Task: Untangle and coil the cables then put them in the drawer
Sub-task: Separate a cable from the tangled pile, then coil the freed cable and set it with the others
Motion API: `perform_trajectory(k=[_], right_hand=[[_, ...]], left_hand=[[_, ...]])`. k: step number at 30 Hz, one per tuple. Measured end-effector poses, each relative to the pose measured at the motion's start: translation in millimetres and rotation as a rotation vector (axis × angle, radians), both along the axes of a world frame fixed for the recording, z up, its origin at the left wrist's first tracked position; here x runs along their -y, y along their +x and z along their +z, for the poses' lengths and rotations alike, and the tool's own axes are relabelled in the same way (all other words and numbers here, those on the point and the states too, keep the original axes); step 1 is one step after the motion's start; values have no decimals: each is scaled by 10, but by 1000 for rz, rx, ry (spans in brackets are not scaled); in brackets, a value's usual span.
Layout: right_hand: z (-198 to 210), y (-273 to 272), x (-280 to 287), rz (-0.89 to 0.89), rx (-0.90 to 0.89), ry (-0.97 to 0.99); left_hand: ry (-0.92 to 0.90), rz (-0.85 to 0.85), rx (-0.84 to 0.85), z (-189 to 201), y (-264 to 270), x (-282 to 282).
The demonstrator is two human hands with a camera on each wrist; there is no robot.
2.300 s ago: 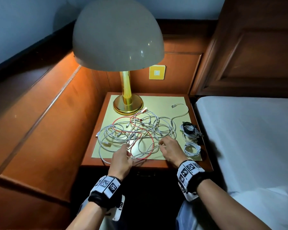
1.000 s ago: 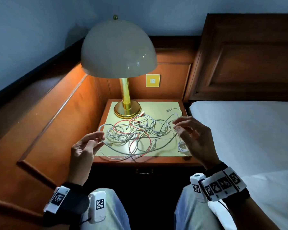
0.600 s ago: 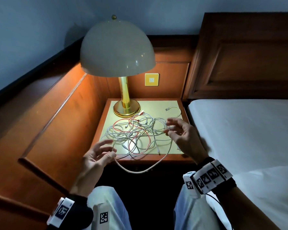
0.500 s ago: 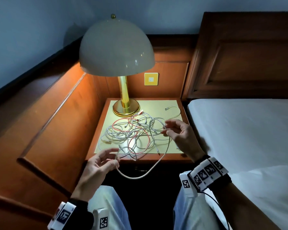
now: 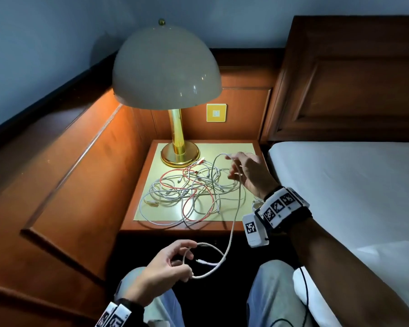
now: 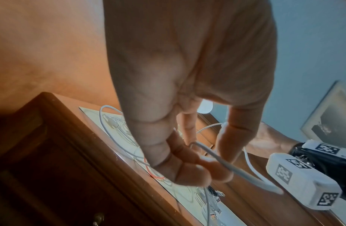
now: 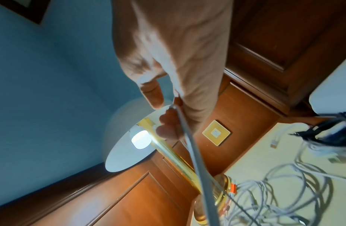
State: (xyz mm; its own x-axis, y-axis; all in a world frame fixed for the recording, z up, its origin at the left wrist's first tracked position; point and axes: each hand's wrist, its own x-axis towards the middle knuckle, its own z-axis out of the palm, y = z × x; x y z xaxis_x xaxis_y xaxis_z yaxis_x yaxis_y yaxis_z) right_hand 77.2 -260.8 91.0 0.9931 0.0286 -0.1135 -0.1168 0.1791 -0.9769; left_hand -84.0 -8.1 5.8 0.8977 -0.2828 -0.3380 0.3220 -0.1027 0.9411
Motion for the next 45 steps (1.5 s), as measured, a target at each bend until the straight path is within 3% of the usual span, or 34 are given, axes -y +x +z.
perform_trajectory(k=[9,16,18,20,24,26,35,40,45], right_hand=[[-591,-36,-15,115,-250,-59],[-704,32,-12,79,-154,15],[-710,45,-7,86,-126,56],[-724,18,-3,97,-111,88],[-788,-126,-24,121,-109,159],[-830,-210,-40,121,-107,178],[-1058,-450,-15,160,-178,140],[-1192,-486,2,141,-194,47],[-1220,-433,-7,63,-146,-127]], left_hand=[[157,-34,122,-185,153,75],[793,-440,101,-429,299,159],[840,-414,114,-433,454,226],[643,-261,99,-438,649,329],[68,146,-136,-293,1128,561],[-61,264,-215,-142,1330,654],[-226,317,-215,51,1784,784],[-294,243,-115,168,1714,751],[-243,135,10,266,1509,705]])
